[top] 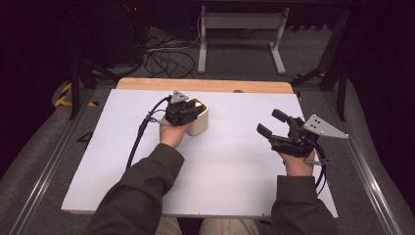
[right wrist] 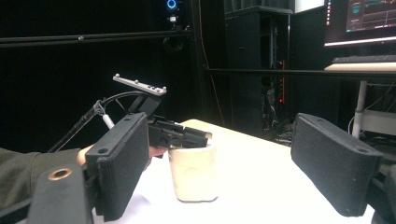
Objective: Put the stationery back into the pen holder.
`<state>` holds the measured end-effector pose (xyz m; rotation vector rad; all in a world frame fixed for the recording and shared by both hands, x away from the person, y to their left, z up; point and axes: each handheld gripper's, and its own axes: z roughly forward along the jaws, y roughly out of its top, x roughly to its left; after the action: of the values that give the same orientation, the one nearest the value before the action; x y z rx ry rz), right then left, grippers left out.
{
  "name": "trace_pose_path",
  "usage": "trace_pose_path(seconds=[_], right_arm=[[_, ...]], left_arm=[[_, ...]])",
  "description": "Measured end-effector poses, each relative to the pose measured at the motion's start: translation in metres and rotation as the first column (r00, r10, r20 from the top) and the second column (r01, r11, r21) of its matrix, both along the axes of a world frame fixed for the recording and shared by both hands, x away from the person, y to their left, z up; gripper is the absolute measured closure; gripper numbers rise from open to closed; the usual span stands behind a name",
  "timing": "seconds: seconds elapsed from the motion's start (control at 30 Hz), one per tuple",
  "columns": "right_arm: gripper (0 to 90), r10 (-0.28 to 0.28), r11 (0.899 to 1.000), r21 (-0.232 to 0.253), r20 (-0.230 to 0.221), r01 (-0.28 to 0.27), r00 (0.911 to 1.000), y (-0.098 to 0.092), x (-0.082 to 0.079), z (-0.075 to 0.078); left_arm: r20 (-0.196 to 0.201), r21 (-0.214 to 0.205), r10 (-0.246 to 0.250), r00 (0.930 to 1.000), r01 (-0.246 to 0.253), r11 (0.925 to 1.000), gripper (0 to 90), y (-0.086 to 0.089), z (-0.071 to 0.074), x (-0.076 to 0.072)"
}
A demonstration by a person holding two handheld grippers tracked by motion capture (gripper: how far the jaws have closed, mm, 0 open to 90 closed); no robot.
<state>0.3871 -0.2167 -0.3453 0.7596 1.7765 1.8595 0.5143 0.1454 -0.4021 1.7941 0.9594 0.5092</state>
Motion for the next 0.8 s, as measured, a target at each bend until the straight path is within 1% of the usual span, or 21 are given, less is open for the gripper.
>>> trace_pose_path(seconds=[0.23,0.4,0.43,0.57,0.67,0.8], right_arm=[[20.1,0.002,1.000,-0.005,-0.004,-0.002,1.0000,0.001,0.000,0.000],[20.1,0.002,1.000,-0.006,-0.004,-0.002,1.0000,0.001,0.001,-0.001],[20.1,0.002,1.000,-0.007,-0.005,-0.002,1.0000,0.001,0.001,-0.001],[20.1,0.004,1.000,-0.009,-0.006,-0.004,1.0000,0.002,0.001,-0.001],[20.1,0.003,1.000,-0.012,-0.007,-0.003,1.0000,0.002,0.002,-0.001],[20.1,-0.001,1.000,-0.011,-0.007,0.001,1.0000,0.001,0.001,-0.001]], left_arm=[[-0.003,-0.006,-0.008,1.0000,0.008,0.9999,56.6,0.000,0.002,-0.002],[-0.003,-0.011,-0.005,1.0000,0.005,0.9999,52.3,0.002,0.005,-0.004],[0.004,-0.008,-0.004,1.0000,0.004,1.0000,51.8,0.003,0.006,-0.004],[0.016,-0.022,-0.004,0.9999,0.005,0.9997,49.9,0.004,0.010,-0.006],[0.021,-0.035,-0.006,0.9998,0.006,0.9994,48.0,0.005,0.012,-0.007],[0.027,-0.037,-0.014,0.9995,0.015,0.9992,44.6,0.006,0.015,-0.009]])
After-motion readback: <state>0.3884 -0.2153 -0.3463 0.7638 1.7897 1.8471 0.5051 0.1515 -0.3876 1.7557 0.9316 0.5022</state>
